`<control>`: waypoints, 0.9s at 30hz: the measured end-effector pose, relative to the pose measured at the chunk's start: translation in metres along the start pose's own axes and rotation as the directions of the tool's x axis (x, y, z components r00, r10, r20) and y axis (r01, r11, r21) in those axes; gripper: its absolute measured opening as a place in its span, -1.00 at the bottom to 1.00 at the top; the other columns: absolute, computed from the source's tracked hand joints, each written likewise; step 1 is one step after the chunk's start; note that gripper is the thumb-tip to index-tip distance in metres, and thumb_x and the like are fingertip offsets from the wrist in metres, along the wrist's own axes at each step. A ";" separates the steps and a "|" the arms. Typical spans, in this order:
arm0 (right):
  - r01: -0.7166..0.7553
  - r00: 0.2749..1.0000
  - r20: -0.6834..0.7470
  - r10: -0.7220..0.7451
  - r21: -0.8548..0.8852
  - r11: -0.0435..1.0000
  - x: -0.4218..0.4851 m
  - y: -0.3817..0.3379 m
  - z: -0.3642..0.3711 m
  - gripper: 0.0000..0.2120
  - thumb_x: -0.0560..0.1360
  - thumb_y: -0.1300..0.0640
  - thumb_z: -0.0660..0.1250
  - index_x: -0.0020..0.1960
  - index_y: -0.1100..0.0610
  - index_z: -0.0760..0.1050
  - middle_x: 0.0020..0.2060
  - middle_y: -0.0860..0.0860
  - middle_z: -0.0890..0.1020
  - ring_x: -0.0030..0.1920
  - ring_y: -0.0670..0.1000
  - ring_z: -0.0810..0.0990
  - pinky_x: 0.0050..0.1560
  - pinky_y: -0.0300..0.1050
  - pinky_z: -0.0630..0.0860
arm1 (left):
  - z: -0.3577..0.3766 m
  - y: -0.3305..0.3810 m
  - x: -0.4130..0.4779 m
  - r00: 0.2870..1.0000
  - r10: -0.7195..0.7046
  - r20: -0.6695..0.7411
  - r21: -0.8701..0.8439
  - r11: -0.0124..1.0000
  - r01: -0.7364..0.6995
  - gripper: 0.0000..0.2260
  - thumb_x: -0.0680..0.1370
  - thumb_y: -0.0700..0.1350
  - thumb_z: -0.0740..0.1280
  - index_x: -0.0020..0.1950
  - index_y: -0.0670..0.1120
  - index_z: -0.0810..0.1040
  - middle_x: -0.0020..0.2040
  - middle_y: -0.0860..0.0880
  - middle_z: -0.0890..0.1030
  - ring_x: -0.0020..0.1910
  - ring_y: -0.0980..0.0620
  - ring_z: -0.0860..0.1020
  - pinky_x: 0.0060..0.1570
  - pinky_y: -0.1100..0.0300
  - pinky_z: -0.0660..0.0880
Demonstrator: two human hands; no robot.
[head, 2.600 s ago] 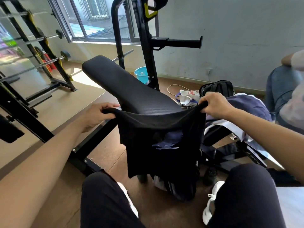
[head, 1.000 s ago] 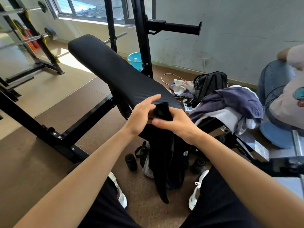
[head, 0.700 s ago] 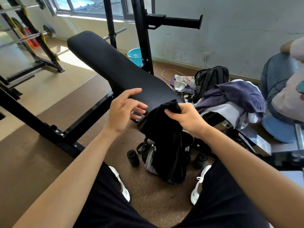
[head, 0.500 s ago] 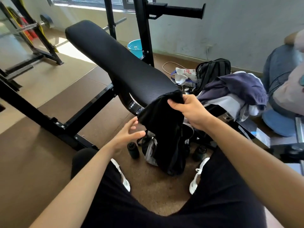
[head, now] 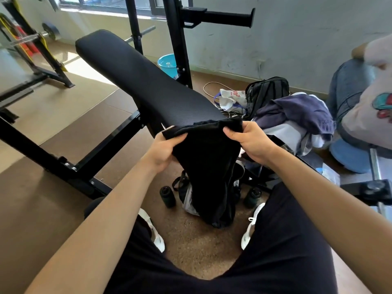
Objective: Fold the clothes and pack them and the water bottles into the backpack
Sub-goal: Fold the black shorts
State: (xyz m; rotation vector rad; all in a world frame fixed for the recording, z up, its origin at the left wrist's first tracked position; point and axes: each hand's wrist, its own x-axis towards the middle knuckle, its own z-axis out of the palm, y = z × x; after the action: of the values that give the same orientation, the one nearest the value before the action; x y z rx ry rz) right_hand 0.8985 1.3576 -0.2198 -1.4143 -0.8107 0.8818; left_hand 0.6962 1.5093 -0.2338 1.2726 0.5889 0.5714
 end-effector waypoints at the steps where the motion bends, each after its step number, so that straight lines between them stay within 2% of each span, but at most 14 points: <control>1: 0.011 1.000 -0.022 -0.012 -0.026 1.000 -0.001 -0.003 -0.002 -0.89 0.59 0.30 0.36 0.03 0.19 0.67 -0.11 -0.01 0.75 -0.08 -0.05 0.71 0.00 -0.21 0.62 | 0.002 0.013 0.002 0.998 0.056 -0.017 0.054 0.997 -0.055 -0.85 0.60 -0.28 0.36 0.03 -0.09 0.69 0.00 -0.11 0.71 0.02 -0.06 0.68 0.05 0.11 0.62; 3: 0.058 0.996 -0.068 -0.063 -0.078 0.995 -0.003 -0.014 -0.003 -0.88 0.59 0.31 0.36 0.01 0.18 0.66 -0.20 -0.10 0.74 -0.16 -0.15 0.70 -0.13 -0.32 0.58 | 0.005 0.039 0.008 0.987 0.162 -0.013 0.127 0.979 -0.159 -0.85 0.57 -0.31 0.38 -0.02 -0.09 0.68 -0.02 -0.11 0.69 0.05 -0.07 0.65 0.14 0.07 0.59; 5: 0.117 0.984 -0.119 -0.133 -0.138 0.984 -0.004 -0.027 -0.006 -0.91 0.60 0.32 0.35 0.04 0.23 0.63 -0.31 -0.17 0.71 -0.32 -0.24 0.65 -0.31 -0.42 0.51 | 0.008 0.062 0.010 0.974 0.227 0.022 0.219 0.949 -0.226 -0.88 0.58 -0.30 0.38 0.06 -0.14 0.65 0.00 -0.11 0.67 0.11 -0.10 0.63 0.23 0.05 0.57; 6: 0.139 0.979 -0.127 -0.162 -0.170 0.976 -0.004 -0.034 -0.007 -0.92 0.61 0.31 0.35 0.04 0.26 0.62 -0.35 -0.15 0.70 -0.39 -0.23 0.62 -0.38 -0.41 0.50 | 0.010 0.072 0.011 0.966 0.258 0.031 0.271 0.928 -0.257 -0.89 0.58 -0.29 0.39 0.07 -0.14 0.64 -0.01 -0.09 0.67 0.12 -0.10 0.63 0.24 0.04 0.57; 8: 0.179 0.972 -0.115 -0.206 -0.214 0.960 -0.004 -0.044 -0.009 -0.89 0.62 0.25 0.36 0.02 0.30 0.62 -0.34 0.05 0.69 -0.42 -0.09 0.62 -0.42 -0.18 0.58 | 0.012 0.088 0.012 0.942 0.335 0.019 0.360 0.877 -0.319 -0.90 0.59 -0.24 0.40 0.05 -0.07 0.63 -0.05 -0.01 0.66 0.11 -0.07 0.62 0.22 0.07 0.57; 9: 0.198 0.967 -0.112 -0.227 -0.224 0.954 -0.005 -0.050 -0.009 -0.86 0.62 0.23 0.36 0.03 0.32 0.62 -0.31 0.11 0.69 -0.39 -0.04 0.63 -0.39 -0.10 0.60 | 0.012 0.094 0.015 0.930 0.367 0.002 0.388 0.857 -0.339 -0.91 0.59 -0.21 0.41 0.06 -0.06 0.63 -0.06 0.02 0.66 0.10 -0.03 0.62 0.20 0.10 0.57; 10: 0.215 0.961 -0.127 -0.247 -0.220 0.951 -0.004 -0.055 -0.009 -0.87 0.63 0.25 0.35 0.04 0.31 0.62 -0.33 0.02 0.70 -0.36 -0.10 0.63 -0.34 -0.15 0.60 | 0.013 0.099 0.017 0.921 0.389 -0.014 0.407 0.844 -0.350 -0.91 0.60 -0.19 0.41 0.09 -0.07 0.63 -0.05 0.04 0.65 0.10 0.01 0.61 0.18 0.14 0.57; 12: 0.245 0.952 -0.125 -0.281 -0.244 0.938 -0.003 -0.063 -0.008 -0.91 0.63 0.32 0.31 0.00 0.22 0.59 -0.43 -0.22 0.63 -0.40 -0.29 0.57 -0.30 -0.40 0.49 | 0.011 0.104 0.023 0.910 0.412 -0.052 0.428 0.832 -0.352 -0.88 0.60 -0.16 0.42 0.12 -0.12 0.62 -0.05 0.03 0.65 0.09 0.03 0.61 0.16 0.16 0.56; 13: 0.245 0.954 -0.103 -0.280 -0.266 0.932 -0.003 -0.067 -0.005 -0.88 0.63 0.34 0.30 -0.01 0.19 0.58 -0.38 -0.24 0.63 -0.36 -0.32 0.57 -0.22 -0.42 0.49 | 0.009 0.104 0.026 0.908 0.413 -0.071 0.437 0.831 -0.344 -0.89 0.59 -0.15 0.43 0.10 -0.12 0.63 -0.07 0.03 0.65 0.06 0.03 0.61 0.14 0.16 0.56; 16: 0.234 0.969 0.000 -0.248 -0.337 0.912 -0.001 -0.073 0.000 -0.86 0.63 0.31 0.32 0.13 0.22 0.62 -0.03 0.01 0.70 -0.07 -0.23 0.64 0.06 -0.29 0.55 | 0.002 0.099 0.036 0.907 0.396 -0.141 0.457 0.839 -0.295 -0.95 0.58 -0.11 0.45 0.00 -0.07 0.62 -0.12 0.04 0.63 -0.01 0.07 0.60 0.08 0.15 0.55; 18: 0.204 0.978 0.029 -0.208 -0.358 0.911 0.000 -0.076 0.004 -0.82 0.64 0.27 0.32 0.20 0.23 0.62 0.04 0.05 0.70 0.01 -0.14 0.64 0.10 -0.28 0.55 | -0.001 0.095 0.043 0.894 0.398 -0.206 0.470 0.842 -0.266 -0.93 0.58 -0.09 0.46 0.00 -0.06 0.62 -0.10 0.04 0.63 -0.02 0.09 0.59 0.05 0.19 0.54; 22: 0.072 0.997 0.020 -0.069 -0.236 0.969 0.001 -0.078 0.023 -0.79 0.67 0.17 0.29 0.26 0.15 0.59 0.01 0.02 0.71 -0.06 -0.09 0.71 -0.24 -0.18 0.63 | -0.001 0.093 0.055 0.863 0.418 -0.282 0.548 0.809 -0.212 -0.83 0.58 -0.06 0.46 0.13 -0.09 0.61 -0.02 0.06 0.63 0.00 0.11 0.59 0.04 0.25 0.54; 25: -0.028 1.000 -0.014 0.027 -0.059 0.998 0.004 -0.077 0.038 -0.74 0.67 0.15 0.28 0.33 0.16 0.55 0.15 0.11 0.70 0.10 0.09 0.71 -0.14 0.10 0.70 | 0.000 0.091 0.065 0.849 0.412 -0.330 0.575 0.801 -0.166 -0.79 0.58 -0.04 0.45 0.18 -0.06 0.62 0.06 0.03 0.65 0.08 0.08 0.60 0.21 0.11 0.58; 27: -0.046 0.997 -0.054 0.049 0.056 0.997 0.004 -0.079 0.046 -0.74 0.68 0.17 0.26 0.34 0.18 0.53 0.16 0.12 0.70 0.14 0.13 0.70 -0.09 0.15 0.70 | 0.004 0.087 0.067 0.869 0.370 -0.328 0.498 0.850 -0.174 -0.75 0.59 -0.06 0.43 0.26 -0.06 0.58 0.14 -0.01 0.63 0.15 0.02 0.61 0.20 0.07 0.61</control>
State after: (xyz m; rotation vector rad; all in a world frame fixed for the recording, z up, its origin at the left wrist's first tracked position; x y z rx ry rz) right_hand 0.8620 1.3858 -0.1409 -1.4087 -0.7084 0.8908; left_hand 0.7412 1.5698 -0.1539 1.7150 0.9390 1.0069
